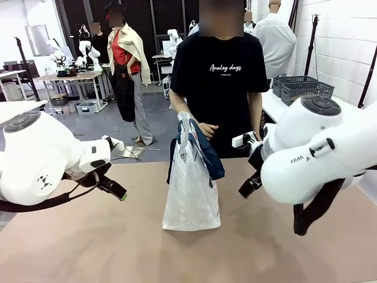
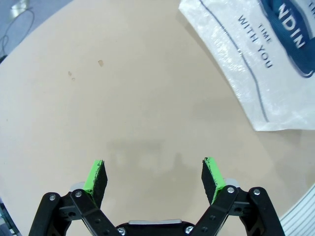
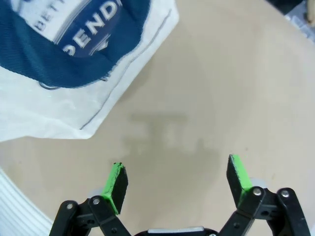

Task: Transfer purchased items from the store into the shopping bag.
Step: Open the Reusable shopping bag in the center of the table.

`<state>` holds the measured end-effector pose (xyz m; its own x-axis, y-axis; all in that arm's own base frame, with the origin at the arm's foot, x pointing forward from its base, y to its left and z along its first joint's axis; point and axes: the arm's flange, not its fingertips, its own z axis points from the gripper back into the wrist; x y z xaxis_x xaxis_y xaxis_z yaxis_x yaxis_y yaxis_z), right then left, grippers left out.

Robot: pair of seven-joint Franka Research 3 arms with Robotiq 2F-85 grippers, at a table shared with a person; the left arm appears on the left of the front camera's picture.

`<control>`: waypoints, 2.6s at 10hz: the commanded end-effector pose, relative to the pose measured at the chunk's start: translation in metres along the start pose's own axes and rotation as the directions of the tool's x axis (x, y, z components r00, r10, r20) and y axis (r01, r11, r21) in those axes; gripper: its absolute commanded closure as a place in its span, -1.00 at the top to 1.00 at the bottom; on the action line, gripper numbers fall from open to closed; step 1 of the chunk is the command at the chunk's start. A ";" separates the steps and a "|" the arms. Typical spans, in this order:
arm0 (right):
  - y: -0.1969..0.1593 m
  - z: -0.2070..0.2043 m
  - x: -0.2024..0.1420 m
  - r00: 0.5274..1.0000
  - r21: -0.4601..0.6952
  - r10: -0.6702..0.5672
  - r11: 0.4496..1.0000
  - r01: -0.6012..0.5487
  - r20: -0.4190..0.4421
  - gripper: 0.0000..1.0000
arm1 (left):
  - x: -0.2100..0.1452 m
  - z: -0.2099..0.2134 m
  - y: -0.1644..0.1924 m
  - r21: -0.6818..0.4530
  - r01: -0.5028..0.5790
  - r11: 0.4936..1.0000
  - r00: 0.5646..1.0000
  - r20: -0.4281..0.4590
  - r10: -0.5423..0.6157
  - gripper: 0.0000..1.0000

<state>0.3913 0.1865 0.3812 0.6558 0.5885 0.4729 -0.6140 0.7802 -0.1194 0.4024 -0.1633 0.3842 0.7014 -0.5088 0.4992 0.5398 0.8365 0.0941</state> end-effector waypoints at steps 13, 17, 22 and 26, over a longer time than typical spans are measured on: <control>-0.055 0.108 0.173 0.993 0.105 -0.078 0.991 0.087 -0.085 1.00 | 0.145 0.093 -0.013 -0.097 -0.040 0.994 0.998 0.042 0.044 1.00; -0.032 0.097 0.208 0.975 0.130 -0.199 0.969 0.211 -0.103 1.00 | 0.172 0.090 -0.028 -0.155 -0.081 0.985 0.993 0.070 0.093 1.00; -0.029 0.082 0.271 0.898 0.169 -0.385 0.891 0.421 -0.212 1.00 | 0.222 0.081 -0.040 -0.227 -0.216 0.950 0.973 0.028 0.228 1.00; -0.023 0.061 0.280 0.881 0.218 -0.389 0.866 0.449 -0.271 1.00 | 0.234 0.065 -0.043 -0.242 -0.271 0.932 0.958 0.025 0.286 1.00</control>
<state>0.5594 0.3165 0.5679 0.9229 0.2885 0.2549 -0.3525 0.8995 0.2580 0.5093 -0.3027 0.5511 0.8055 -0.2760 0.5243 0.4456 0.8655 -0.2289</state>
